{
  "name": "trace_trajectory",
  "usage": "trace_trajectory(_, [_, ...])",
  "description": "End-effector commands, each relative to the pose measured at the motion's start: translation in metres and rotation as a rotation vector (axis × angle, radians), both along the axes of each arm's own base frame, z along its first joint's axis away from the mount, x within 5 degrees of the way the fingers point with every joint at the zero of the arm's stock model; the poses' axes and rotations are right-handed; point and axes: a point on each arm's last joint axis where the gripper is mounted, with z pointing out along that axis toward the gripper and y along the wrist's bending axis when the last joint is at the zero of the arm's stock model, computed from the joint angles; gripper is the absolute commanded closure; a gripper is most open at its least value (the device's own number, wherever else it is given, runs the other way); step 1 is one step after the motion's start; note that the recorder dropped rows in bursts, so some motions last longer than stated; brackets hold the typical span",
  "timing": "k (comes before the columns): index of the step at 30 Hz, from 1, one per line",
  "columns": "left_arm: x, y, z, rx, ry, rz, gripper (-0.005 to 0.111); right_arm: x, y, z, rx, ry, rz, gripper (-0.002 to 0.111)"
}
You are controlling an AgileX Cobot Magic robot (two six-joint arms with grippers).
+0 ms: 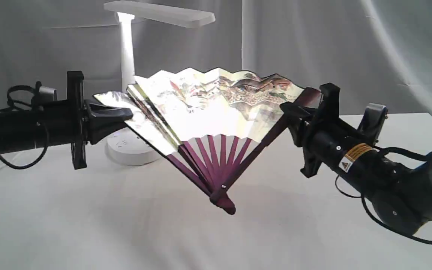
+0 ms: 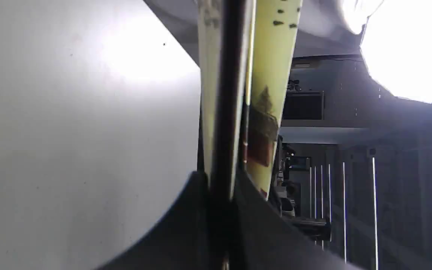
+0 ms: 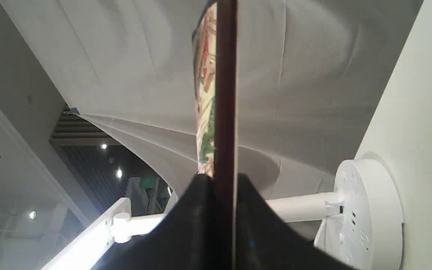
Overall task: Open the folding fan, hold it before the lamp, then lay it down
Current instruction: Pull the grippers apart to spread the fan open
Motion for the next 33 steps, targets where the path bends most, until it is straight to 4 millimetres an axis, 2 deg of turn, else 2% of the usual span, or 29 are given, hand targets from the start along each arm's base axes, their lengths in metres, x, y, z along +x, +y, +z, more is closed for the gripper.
trace_trajectory(1, [-0.008, 0.004, -0.002, -0.026, 0.004, 0.002, 0.107, 0.001, -0.003, 0.001, -0.011, -0.013, -0.008, 0.108])
trace_trajectory(10, [-0.031, 0.015, -0.026, -0.055, 0.089, 0.008, 0.107, 0.005, -0.012, 0.002, 0.022, -0.008, -0.087, 0.108])
trace_trajectory(15, [-0.043, 0.031, -0.032, -0.061, 0.107, 0.042, 0.107, 0.008, -0.024, 0.001, 0.018, -0.006, -0.112, 0.108])
trace_trajectory(21, [-0.053, 0.043, -0.024, -0.055, 0.092, 0.074, 0.107, 0.009, -0.032, 0.001, 0.012, -0.008, -0.124, 0.108])
trace_trajectory(33, [-0.072, 0.040, 0.002, -0.004, 0.045, 0.101, 0.107, 0.009, -0.046, 0.000, -0.026, -0.018, -0.095, 0.108])
